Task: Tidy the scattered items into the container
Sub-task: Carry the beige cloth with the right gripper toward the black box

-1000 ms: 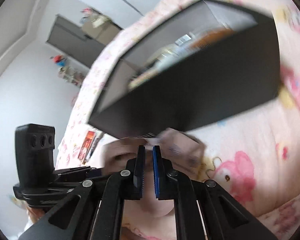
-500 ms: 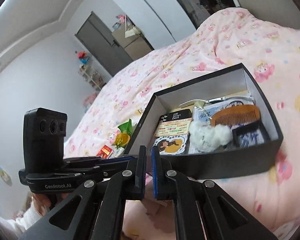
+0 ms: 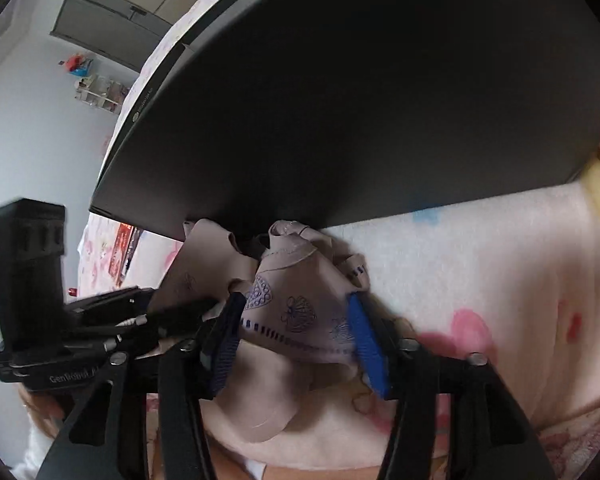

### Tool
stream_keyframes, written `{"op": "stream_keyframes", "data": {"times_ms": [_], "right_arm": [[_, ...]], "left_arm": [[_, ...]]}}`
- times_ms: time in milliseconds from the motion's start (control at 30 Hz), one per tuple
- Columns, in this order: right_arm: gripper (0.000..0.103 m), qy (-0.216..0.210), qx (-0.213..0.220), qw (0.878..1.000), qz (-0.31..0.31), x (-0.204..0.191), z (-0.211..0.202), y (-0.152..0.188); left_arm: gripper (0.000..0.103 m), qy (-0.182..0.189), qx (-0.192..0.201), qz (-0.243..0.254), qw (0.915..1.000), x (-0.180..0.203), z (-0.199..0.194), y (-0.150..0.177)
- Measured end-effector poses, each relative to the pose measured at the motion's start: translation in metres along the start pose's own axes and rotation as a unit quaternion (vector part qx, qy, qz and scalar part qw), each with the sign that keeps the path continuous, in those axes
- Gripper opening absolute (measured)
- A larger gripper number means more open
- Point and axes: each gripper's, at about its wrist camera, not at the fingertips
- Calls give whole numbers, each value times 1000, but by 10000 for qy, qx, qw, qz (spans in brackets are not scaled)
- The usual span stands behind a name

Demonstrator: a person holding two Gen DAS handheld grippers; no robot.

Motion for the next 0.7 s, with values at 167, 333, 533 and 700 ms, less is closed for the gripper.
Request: {"op": "stream_keyframes", "data": {"times_ms": [167, 333, 533, 700], "right_arm": [[6, -446, 589, 9958, -532, -22, -33, 7], [6, -905, 1653, 9771, -989, -48, -107, 0], [6, -545, 2420, 9550, -1629, -79, -163, -80], [6, -245, 1968, 9699, -1411, -63, -120, -133]], "left_arm": [[9, 752, 706, 490, 9935, 20, -46, 10], [9, 1417, 1217, 695, 9799, 44, -101, -2], [10, 856, 1733, 466, 9800, 60, -144, -57], [16, -334, 796, -70, 9962, 44, -102, -82]]}}
Point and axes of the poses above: each gripper's, at about its wrist camera, not at the fingertips, and z roughly the way its jaws point, x to its right, y to its underside, and after that the axes turned 6 degrees about -z, right-handed
